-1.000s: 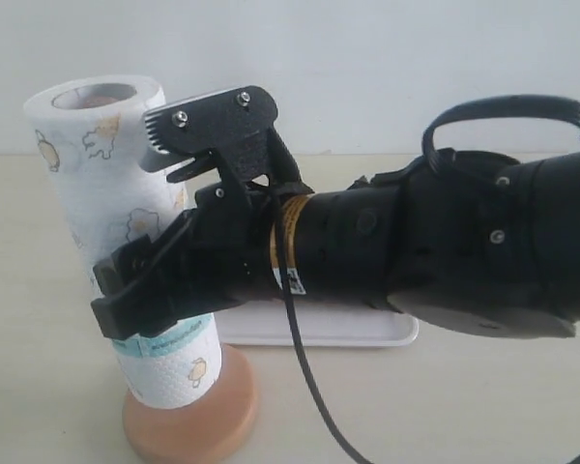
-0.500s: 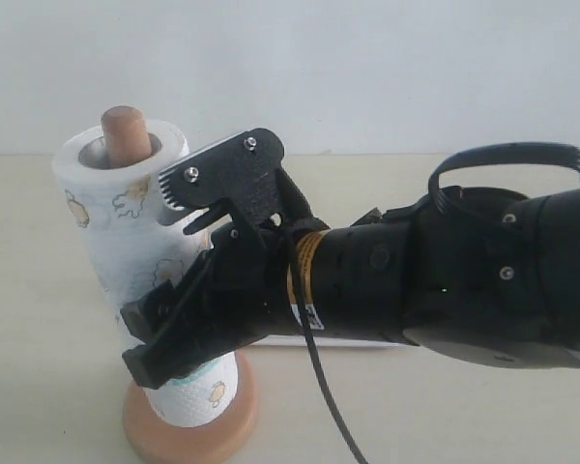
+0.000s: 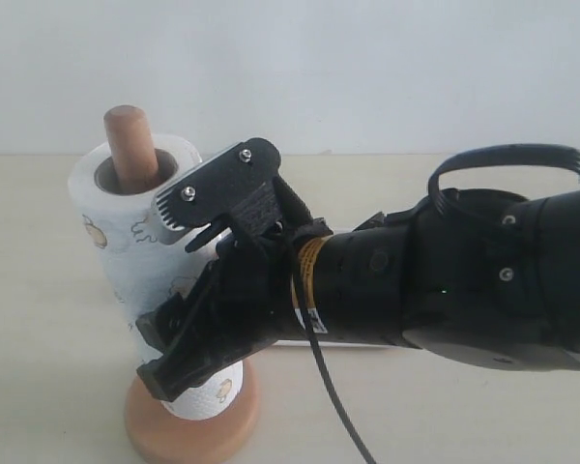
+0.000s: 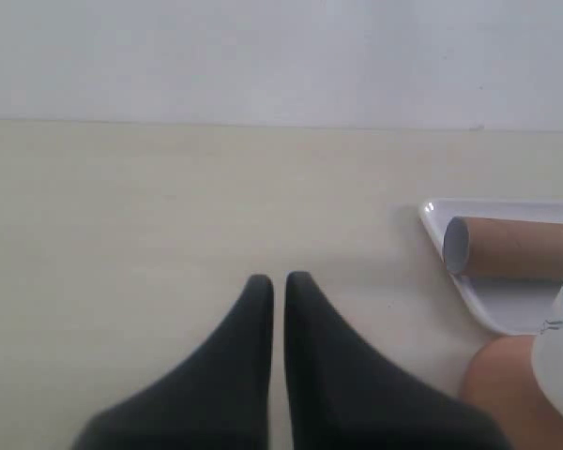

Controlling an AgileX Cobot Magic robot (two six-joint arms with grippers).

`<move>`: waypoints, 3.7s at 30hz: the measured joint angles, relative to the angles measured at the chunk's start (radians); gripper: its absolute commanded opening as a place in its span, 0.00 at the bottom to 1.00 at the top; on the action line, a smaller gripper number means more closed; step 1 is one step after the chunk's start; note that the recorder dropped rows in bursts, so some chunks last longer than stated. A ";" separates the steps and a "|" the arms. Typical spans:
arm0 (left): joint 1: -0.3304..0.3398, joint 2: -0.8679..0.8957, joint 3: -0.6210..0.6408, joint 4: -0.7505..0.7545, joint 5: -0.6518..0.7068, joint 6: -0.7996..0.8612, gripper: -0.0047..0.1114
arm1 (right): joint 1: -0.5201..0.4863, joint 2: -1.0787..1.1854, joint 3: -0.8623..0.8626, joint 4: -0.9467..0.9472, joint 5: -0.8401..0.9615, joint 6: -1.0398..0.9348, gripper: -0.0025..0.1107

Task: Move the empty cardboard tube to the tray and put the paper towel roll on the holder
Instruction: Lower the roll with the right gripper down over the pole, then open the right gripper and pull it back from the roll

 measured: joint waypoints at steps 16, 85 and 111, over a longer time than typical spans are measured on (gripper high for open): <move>0.000 0.000 0.000 0.000 0.000 0.000 0.08 | 0.000 0.000 0.000 0.001 0.035 0.000 0.05; 0.000 0.000 0.000 0.000 0.000 0.000 0.08 | 0.000 -0.496 0.000 0.011 0.431 0.060 0.06; 0.000 0.000 0.000 0.000 0.000 0.000 0.08 | 0.000 -0.496 0.000 0.011 0.455 0.053 0.06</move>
